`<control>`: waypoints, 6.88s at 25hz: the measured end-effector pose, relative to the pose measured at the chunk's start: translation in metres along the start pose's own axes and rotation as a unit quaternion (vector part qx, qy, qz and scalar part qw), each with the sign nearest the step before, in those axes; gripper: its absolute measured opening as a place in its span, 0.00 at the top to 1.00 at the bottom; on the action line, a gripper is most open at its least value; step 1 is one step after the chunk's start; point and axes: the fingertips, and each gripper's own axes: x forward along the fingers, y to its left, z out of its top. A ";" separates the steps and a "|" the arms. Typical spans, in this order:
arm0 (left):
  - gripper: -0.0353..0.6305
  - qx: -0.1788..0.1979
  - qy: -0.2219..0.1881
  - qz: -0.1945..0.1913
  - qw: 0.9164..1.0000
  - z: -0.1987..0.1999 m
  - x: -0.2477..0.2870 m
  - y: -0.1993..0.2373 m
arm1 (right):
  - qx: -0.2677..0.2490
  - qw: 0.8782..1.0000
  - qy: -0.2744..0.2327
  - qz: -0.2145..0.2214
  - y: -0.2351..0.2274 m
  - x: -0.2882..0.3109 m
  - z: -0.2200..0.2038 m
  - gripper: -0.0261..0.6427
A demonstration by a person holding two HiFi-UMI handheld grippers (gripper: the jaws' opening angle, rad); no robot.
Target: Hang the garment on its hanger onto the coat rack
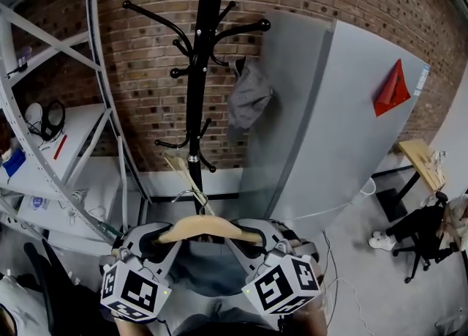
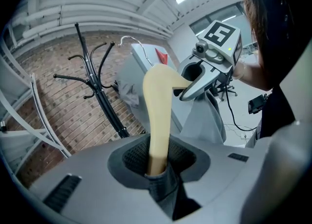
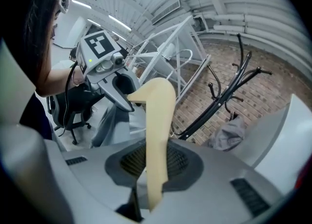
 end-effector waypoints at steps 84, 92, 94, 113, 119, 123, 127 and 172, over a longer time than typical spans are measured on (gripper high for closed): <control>0.80 0.072 -0.063 -0.023 0.995 -0.014 0.204 0.250 | 0.047 0.999 0.005 -0.019 -0.212 0.220 0.001 0.85; 0.77 0.059 -0.079 -0.005 0.995 -0.013 0.203 0.253 | 0.055 0.998 0.002 -0.032 -0.212 0.220 0.002 0.84; 0.76 0.054 -0.079 -0.009 0.995 -0.013 0.202 0.253 | 0.054 0.998 0.004 -0.034 -0.212 0.219 0.001 0.83; 0.68 0.063 -0.099 -0.002 0.993 0.004 0.168 0.239 | 0.036 0.996 -0.003 -0.077 -0.207 0.180 0.016 0.78; 0.68 0.056 -0.120 0.021 0.991 0.011 0.142 0.229 | 0.030 0.994 -0.016 -0.102 -0.200 0.155 0.022 0.78; 0.68 0.053 -0.141 0.032 0.988 0.022 0.119 0.217 | 0.029 0.992 -0.028 -0.116 -0.191 0.137 0.028 0.78; 0.68 0.050 -0.160 0.032 0.985 0.031 0.098 0.200 | 0.041 0.992 -0.051 -0.111 -0.173 0.116 0.034 0.78; 0.94 -0.245 -0.092 0.036 0.965 -0.031 0.065 0.036 | 0.313 0.944 -0.078 -0.064 -0.022 0.071 -0.026 0.93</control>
